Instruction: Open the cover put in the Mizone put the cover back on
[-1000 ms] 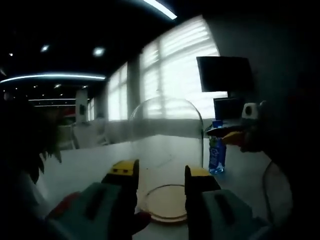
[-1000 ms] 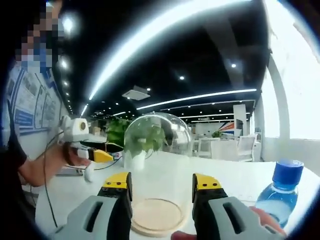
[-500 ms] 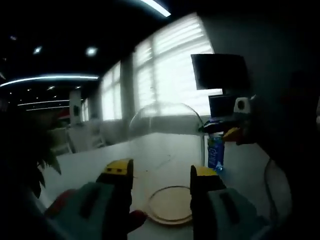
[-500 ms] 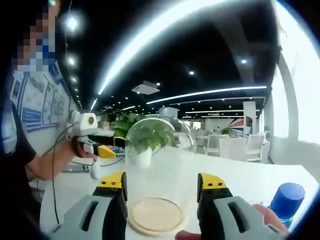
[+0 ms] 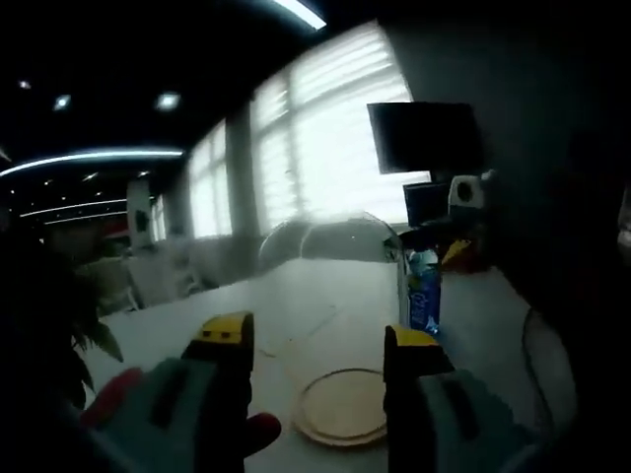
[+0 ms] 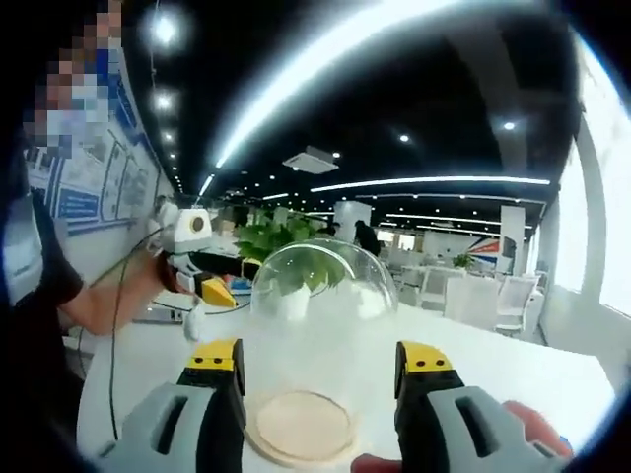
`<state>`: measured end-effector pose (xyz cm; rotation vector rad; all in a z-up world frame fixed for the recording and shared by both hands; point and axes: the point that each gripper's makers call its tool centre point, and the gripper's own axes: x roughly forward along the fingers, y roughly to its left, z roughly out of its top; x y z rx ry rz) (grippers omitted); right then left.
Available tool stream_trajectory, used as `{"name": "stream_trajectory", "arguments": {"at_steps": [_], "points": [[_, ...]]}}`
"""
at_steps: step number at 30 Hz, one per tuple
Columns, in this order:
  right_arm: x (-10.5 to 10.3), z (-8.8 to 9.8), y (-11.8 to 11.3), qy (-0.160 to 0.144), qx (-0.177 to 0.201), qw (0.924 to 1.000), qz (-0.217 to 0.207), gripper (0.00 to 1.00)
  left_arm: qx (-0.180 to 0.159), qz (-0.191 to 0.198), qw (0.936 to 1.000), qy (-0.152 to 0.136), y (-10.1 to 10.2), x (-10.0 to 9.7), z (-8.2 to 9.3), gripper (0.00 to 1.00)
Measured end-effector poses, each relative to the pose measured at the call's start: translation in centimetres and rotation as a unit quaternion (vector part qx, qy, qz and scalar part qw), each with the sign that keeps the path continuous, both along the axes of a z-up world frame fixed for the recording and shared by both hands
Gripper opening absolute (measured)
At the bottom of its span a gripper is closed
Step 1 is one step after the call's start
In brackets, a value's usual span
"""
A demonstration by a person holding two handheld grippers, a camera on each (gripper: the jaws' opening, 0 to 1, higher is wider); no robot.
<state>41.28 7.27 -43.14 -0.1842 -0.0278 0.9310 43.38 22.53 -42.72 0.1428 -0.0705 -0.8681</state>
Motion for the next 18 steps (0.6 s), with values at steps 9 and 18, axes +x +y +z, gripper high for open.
{"name": "stream_trajectory", "arguments": {"at_steps": [9, 18], "points": [[0.9, 0.6, 0.9, 0.026, 0.019, 0.9989, 0.033, 0.60, 0.023, -0.019, 0.9996, -0.002, -0.8, 0.7, 0.2, 0.55], [2.6, 0.2, 2.2, 0.040, 0.016, 0.9981, 0.043, 0.61, -0.020, -0.063, 0.9977, 0.014, -1.5, 1.0, 0.6, 0.55]]}}
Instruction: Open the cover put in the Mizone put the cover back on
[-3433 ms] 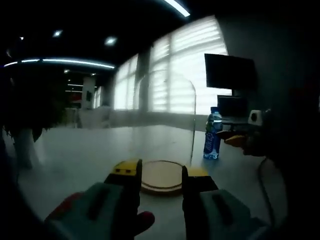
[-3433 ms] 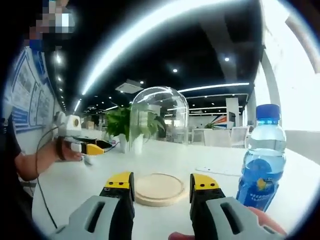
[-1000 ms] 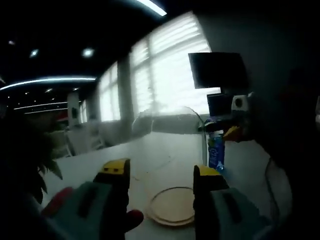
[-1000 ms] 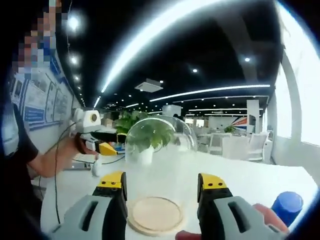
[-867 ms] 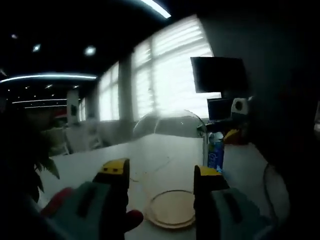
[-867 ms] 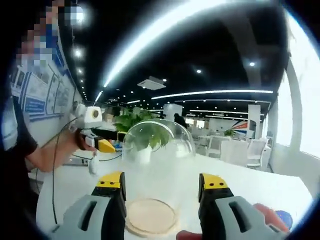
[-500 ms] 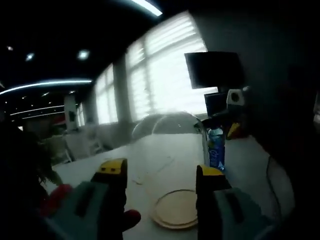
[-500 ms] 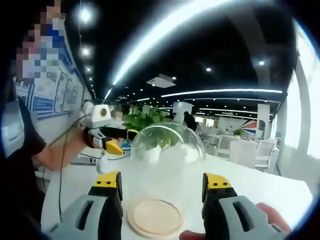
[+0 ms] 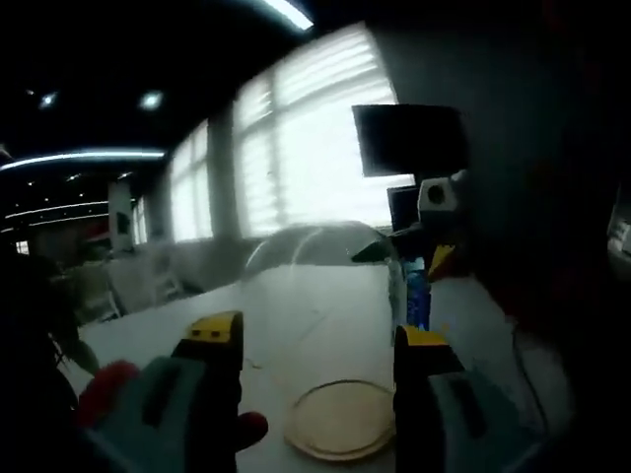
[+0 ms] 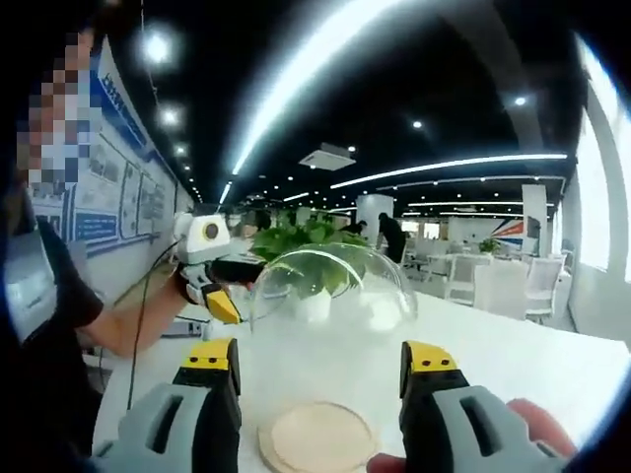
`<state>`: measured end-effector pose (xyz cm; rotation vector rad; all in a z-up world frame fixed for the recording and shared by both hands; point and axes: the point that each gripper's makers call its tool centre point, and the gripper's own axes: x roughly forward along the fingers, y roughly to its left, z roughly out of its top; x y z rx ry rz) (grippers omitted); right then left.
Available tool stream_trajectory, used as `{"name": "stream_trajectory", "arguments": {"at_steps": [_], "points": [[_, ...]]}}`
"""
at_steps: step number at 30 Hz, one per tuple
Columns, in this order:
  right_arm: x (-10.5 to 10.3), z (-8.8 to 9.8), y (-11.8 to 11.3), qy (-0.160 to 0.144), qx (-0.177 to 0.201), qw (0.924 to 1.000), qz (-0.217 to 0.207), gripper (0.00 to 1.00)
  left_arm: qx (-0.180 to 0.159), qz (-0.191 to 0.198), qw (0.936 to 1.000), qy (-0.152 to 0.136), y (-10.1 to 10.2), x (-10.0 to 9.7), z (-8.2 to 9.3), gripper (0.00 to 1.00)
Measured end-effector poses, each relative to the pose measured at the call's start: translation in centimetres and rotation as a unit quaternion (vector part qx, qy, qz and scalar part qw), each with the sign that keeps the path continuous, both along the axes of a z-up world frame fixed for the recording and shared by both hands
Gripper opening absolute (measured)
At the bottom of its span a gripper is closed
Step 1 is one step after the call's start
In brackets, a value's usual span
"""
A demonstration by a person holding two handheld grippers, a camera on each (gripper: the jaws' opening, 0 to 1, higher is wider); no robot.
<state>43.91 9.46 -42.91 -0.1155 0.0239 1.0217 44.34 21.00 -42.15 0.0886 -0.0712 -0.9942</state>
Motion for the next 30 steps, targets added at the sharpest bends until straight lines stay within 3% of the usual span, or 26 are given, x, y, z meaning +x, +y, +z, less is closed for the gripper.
{"name": "stream_trajectory", "arguments": {"at_steps": [6, 15, 19, 26, 28, 30], "points": [[1.4, 0.0, -0.2, -0.002, 0.006, 1.0000, -0.007, 0.62, -0.018, -0.018, 0.9996, 0.011, 0.1, 0.4, 0.1, 0.53], [1.3, -0.9, -0.5, 0.019, 0.012, 0.9997, 0.008, 0.59, -0.025, -0.034, 0.9989, 0.021, -0.8, 1.0, -0.7, 0.52], [0.9, -0.8, -0.3, 0.003, 0.015, 0.9996, 0.023, 0.55, -0.049, -0.036, 0.9975, 0.034, -0.8, 1.3, -0.5, 0.54], [1.0, -0.9, -0.2, 0.009, 0.022, 0.9993, 0.028, 0.56, -0.044, -0.046, 0.9976, 0.026, -0.9, 0.6, -0.3, 0.54], [1.0, -1.0, -0.2, 0.012, 0.022, 0.9993, 0.027, 0.57, -0.064, -0.048, 0.9963, 0.030, -0.9, 0.4, 0.3, 0.53], [1.1, -1.1, 0.0, 0.016, 0.022, 0.9994, 0.023, 0.59, -0.107, -0.050, 0.9923, 0.036, -0.6, 0.6, 1.5, 0.47]]}}
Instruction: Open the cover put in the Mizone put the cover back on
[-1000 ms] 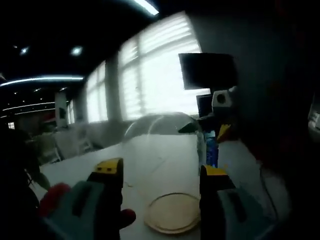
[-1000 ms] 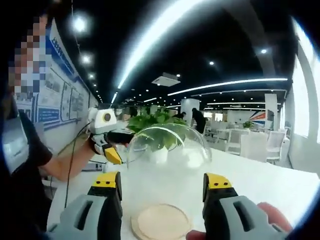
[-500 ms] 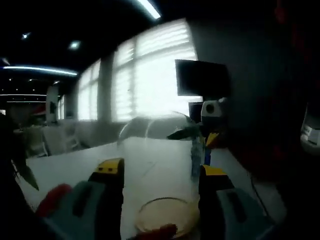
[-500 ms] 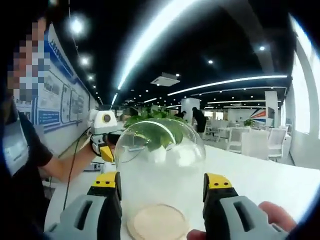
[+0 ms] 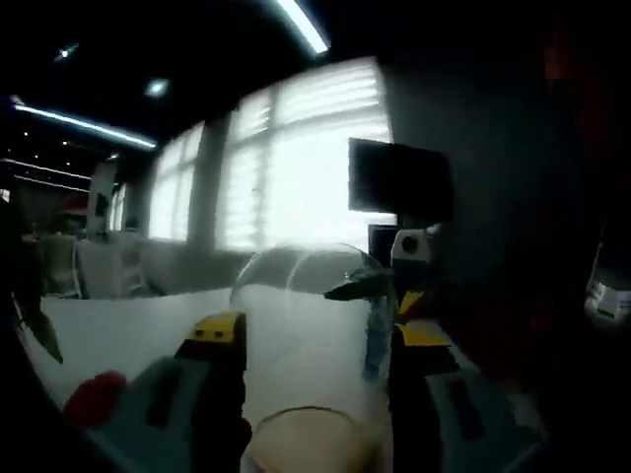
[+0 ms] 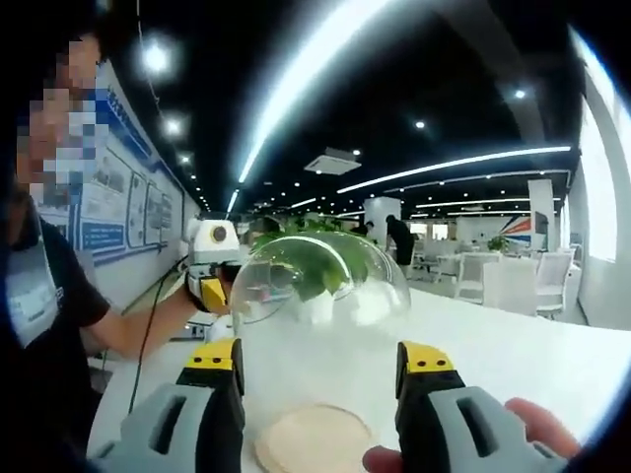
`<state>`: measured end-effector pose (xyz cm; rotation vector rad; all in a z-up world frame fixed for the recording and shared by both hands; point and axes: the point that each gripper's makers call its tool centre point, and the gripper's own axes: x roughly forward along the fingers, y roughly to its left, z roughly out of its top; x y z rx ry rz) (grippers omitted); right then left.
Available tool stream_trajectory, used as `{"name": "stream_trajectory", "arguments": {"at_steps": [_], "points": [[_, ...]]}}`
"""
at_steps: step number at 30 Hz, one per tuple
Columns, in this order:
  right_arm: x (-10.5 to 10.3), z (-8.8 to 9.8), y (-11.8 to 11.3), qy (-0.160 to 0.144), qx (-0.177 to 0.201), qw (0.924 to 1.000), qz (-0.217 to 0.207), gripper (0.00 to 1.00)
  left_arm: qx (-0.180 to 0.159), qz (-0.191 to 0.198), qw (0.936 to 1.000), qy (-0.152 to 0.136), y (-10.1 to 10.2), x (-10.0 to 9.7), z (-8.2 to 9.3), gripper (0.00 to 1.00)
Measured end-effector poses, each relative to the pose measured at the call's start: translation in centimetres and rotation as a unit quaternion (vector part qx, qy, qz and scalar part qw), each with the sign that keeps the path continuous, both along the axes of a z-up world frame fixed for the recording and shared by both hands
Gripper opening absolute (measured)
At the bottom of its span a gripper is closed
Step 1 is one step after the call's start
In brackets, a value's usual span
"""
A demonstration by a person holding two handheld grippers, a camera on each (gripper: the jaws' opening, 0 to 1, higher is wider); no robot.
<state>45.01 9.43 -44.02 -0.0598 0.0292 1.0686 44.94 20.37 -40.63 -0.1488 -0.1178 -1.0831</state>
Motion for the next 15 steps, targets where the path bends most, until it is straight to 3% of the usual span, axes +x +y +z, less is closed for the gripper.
{"name": "stream_trajectory", "arguments": {"at_steps": [1, 3, 7, 10, 12, 15], "points": [[0.07, -0.09, 0.13, 0.003, -0.001, 1.0000, 0.000, 0.60, -0.030, -0.006, 0.9995, 0.008, 0.28, -0.06, 0.81, 0.42], [0.18, -0.17, 0.22, 0.008, 0.001, 1.0000, 0.003, 0.62, -0.057, -0.010, 0.9976, 0.037, 0.59, 0.04, 1.20, 0.36], [0.15, -0.20, 0.23, 0.010, 0.007, 0.9999, 0.003, 0.62, -0.048, -0.008, 0.9984, 0.030, 0.37, -0.09, 1.01, 0.34], [0.00, -0.43, 0.30, -0.017, -0.011, 0.9998, 0.004, 0.62, -0.036, 0.005, 0.9991, 0.021, 0.48, 0.24, 0.89, 0.29], [0.08, -0.38, 0.37, -0.013, -0.009, 0.9998, 0.007, 0.62, -0.020, 0.007, 0.9998, 0.005, 0.66, 0.37, 0.77, 0.26], [0.12, -0.40, 0.35, -0.010, -0.009, 0.9999, 0.008, 0.62, -0.022, 0.005, 0.9997, 0.004, 0.78, 0.28, 0.72, 0.21]]}}
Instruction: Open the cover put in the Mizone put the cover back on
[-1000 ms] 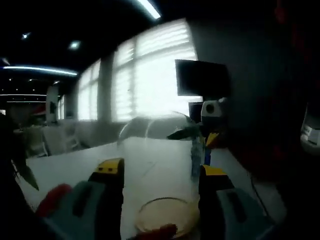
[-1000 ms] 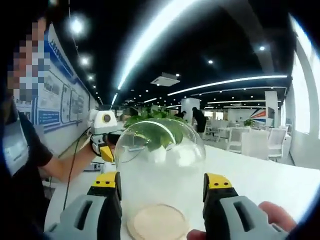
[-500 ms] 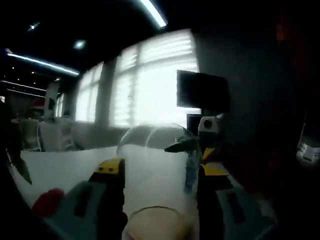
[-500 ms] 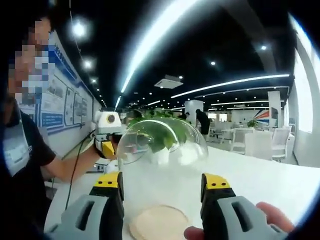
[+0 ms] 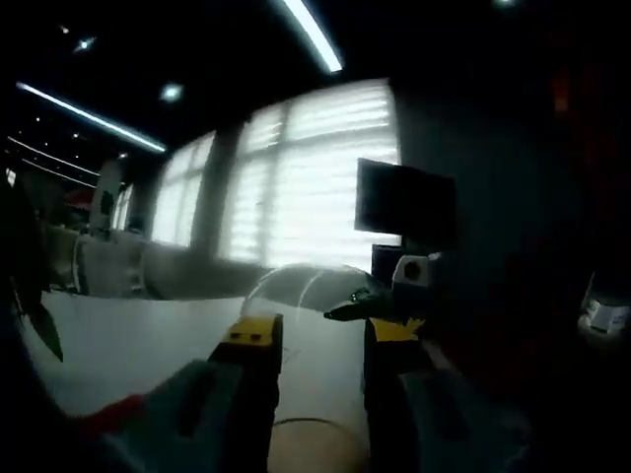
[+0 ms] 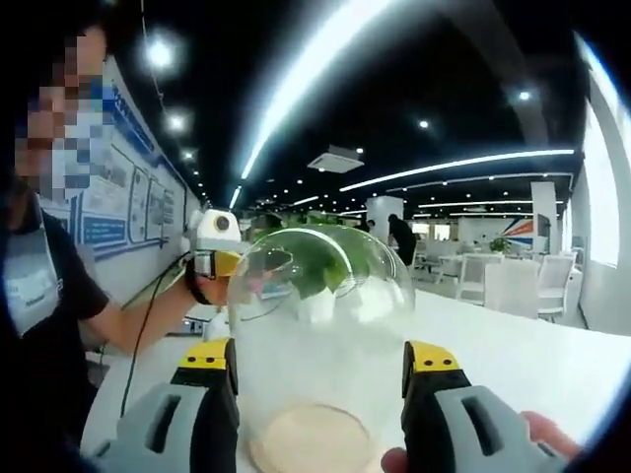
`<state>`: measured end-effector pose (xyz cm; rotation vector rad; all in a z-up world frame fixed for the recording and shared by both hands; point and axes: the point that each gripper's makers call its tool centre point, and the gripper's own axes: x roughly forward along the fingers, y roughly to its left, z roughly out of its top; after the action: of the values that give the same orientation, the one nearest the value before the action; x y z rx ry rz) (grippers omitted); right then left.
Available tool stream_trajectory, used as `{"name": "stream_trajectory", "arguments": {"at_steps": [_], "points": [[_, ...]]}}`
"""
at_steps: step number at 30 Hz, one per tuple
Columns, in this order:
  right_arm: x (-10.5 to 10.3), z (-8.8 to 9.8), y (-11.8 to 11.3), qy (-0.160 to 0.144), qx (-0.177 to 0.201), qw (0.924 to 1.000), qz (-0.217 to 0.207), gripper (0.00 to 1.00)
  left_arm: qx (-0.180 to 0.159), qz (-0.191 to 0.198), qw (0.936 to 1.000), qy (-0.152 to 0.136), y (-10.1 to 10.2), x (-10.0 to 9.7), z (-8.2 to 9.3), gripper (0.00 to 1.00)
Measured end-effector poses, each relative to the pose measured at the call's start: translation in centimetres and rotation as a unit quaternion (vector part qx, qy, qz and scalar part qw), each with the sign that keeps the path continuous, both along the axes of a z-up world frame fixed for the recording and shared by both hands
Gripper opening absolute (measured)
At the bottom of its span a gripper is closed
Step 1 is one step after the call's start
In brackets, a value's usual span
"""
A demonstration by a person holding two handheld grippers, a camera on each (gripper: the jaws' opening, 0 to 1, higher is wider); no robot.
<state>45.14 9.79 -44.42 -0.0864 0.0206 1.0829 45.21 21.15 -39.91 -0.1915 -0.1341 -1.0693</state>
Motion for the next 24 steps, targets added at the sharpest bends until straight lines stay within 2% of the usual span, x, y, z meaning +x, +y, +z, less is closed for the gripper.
{"name": "stream_trajectory", "arguments": {"at_steps": [2, 8, 9, 10, 12, 14, 16, 24], "points": [[-0.1, 0.0, 0.0, 0.000, 0.002, 1.0000, -0.001, 0.62, -0.006, -0.001, 1.0000, 0.005, 0.1, 0.1, 0.0, 0.20], [0.0, 0.0, 0.1, -0.003, 0.006, 1.0000, -0.004, 0.63, 0.002, 0.002, 1.0000, -0.008, 0.1, 0.1, -0.1, 0.20], [0.1, 0.0, 0.2, -0.004, 0.006, 1.0000, -0.002, 0.64, 0.006, 0.002, 1.0000, -0.002, 0.3, 0.2, -0.3, 0.22], [0.2, 0.0, 0.4, -0.003, 0.006, 1.0000, 0.000, 0.66, 0.009, -0.011, 0.9997, 0.020, 0.2, -0.1, -0.9, 0.25], [0.6, -0.5, 0.9, 0.014, 0.008, 0.9999, 0.003, 0.70, 0.012, -0.014, 0.9996, 0.019, 0.3, 0.2, -1.3, 0.29], [0.8, -1.1, 1.4, 0.014, -0.005, 0.9999, 0.006, 0.73, 0.035, -0.020, 0.9988, 0.028, 0.0, 0.2, -2.5, 0.34], [1.0, -1.8, 1.9, 0.015, -0.018, 0.9997, 0.007, 0.76, 0.060, -0.019, 0.9979, 0.018, -0.3, 0.2, -3.2, 0.38], [1.1, -1.8, 1.9, 0.018, -0.019, 0.9996, 0.015, 0.76, 0.103, -0.033, 0.9941, 0.005, -0.6, 0.6, -4.6, 0.44]]}}
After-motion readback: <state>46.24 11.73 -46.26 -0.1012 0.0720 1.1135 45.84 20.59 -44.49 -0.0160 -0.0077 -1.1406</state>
